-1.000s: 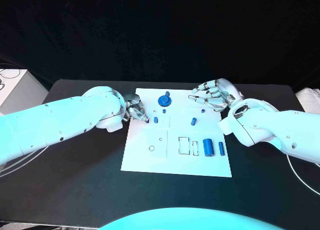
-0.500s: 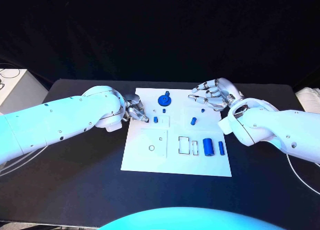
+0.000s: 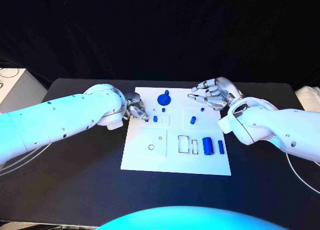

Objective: Assemble the parts on the task board

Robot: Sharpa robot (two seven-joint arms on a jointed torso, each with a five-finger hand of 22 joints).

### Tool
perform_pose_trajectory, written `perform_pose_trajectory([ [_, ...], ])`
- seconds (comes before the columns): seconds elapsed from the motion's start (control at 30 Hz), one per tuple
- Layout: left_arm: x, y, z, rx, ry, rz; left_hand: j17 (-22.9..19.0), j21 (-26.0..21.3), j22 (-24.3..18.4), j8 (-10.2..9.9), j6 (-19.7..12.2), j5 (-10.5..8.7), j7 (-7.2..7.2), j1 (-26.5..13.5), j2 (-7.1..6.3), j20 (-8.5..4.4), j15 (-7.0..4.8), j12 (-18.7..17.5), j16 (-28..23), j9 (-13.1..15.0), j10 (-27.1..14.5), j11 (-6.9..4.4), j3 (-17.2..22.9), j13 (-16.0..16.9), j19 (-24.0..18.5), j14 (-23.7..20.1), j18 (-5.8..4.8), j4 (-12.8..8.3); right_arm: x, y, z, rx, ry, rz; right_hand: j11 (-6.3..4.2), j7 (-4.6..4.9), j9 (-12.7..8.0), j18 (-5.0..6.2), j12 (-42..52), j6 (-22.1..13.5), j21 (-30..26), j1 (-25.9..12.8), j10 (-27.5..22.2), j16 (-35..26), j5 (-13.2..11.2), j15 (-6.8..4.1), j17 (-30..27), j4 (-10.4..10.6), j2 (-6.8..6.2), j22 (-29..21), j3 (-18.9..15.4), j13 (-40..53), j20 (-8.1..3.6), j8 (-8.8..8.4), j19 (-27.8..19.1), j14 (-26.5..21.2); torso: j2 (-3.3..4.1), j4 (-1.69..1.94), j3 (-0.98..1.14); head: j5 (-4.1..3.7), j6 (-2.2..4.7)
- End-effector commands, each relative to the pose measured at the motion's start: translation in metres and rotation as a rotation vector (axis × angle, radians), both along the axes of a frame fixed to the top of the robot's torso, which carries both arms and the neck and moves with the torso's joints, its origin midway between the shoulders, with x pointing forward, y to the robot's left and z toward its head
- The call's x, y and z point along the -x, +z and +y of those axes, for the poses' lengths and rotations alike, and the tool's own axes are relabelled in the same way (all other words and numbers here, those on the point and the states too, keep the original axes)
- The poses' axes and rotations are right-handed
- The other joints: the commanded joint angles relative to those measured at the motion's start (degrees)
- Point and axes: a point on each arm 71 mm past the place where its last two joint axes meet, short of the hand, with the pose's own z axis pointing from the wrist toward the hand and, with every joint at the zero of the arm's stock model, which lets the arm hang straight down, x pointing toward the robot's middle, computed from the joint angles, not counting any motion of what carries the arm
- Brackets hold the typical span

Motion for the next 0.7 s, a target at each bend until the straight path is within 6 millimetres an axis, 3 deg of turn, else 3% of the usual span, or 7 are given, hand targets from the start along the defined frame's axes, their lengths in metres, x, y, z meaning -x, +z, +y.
perform_pose_trajectory([
  [0.03, 0.0014, -0.0044, -0.0025, -0.020, -0.024, 0.029, 13.08, 0.28, -0.03, -0.06, 0.21, 0.22, 0.02, 0.08, 0.39, 0.03, -0.37, -0.08, 0.38, -0.08, 0.12, -0.33, 11.85, -0.05, 0.39, 5.25, -0.89, -12.28, 0.0003, 0.0007, 0.0014, 0.000, 0.012, -0.006, -0.02, 0.03, -0.05, 0.33, -0.09, -0.12, -0.38, 0.15, -0.48, -0.24, 0.15, 0.14, 8.58, -0.14, 0.54, 6.20, 0.12, 3.10, 0.22, 0.27, 1.44, 4.30, 0.00, -0.01, 0.02, 0.00, -0.17],
  [0.7, 0.0018, -0.0099, -0.0094, -0.073, -0.072, 0.107, 13.20, 0.16, -0.32, -0.15, 0.16, 0.09, 0.05, 0.00, 0.44, 0.00, -0.37, -0.25, 0.43, -0.09, 0.03, -0.31, 11.89, -0.20, 0.21, 5.28, -0.85, -12.34, 0.0004, 0.0006, 0.0028, -0.001, 0.017, -0.004, -0.02, 0.03, -0.05, 0.33, -0.09, -0.12, -0.38, 0.15, -0.48, -0.24, 0.15, 0.14, 8.58, -0.14, 0.54, 6.20, 0.12, 3.10, 0.22, 0.27, 1.44, 4.30, -0.05, 0.05, 0.02, -0.19, -0.75],
])
